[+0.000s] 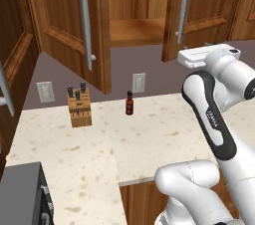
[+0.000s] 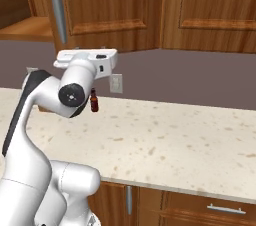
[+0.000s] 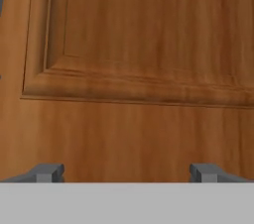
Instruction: Close all open cabinet doors.
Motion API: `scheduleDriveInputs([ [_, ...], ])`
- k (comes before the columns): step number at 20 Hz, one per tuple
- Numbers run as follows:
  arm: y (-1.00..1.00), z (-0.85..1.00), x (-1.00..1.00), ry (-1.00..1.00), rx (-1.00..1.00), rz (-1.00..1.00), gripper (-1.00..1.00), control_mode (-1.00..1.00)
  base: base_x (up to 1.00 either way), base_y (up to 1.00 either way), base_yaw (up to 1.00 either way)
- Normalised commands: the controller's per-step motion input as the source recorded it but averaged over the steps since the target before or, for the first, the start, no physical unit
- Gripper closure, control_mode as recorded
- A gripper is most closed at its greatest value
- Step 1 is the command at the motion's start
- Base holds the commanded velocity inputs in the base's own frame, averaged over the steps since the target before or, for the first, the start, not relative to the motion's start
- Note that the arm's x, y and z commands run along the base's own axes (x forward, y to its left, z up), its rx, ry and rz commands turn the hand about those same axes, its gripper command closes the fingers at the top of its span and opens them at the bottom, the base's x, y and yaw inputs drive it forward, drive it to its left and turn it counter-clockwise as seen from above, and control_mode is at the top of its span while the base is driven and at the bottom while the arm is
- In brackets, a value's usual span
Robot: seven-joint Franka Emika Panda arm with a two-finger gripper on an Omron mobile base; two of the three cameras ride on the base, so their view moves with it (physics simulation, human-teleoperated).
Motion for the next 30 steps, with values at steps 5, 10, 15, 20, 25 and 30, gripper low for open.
scheduleDriveInputs([
  [5,0.11,0.00,0.34,0.00,0.00,-0.07,-1.00,-1.00,0.00,0.00,0.00],
  [10,0.13,0.00,0.38,0.00,0.00,-0.06,-1.00,-1.00,0.00,0.00,0.00],
  [15,0.08,0.00,0.31,0.00,0.00,-0.05,-1.00,-1.00,0.00,0.00,0.00],
  [20,0.03,0.01,0.28,0.00,0.00,-0.04,-1.00,-1.00,0.00,0.00,0.00],
  [25,0.02,0.00,0.24,0.00,0.00,-0.04,-1.00,-1.00,0.00,0.00,0.00],
  [30,0.00,0.00,0.26,0.00,0.00,-0.02,-1.00,-1.00,0.00,0.00,0.00],
])
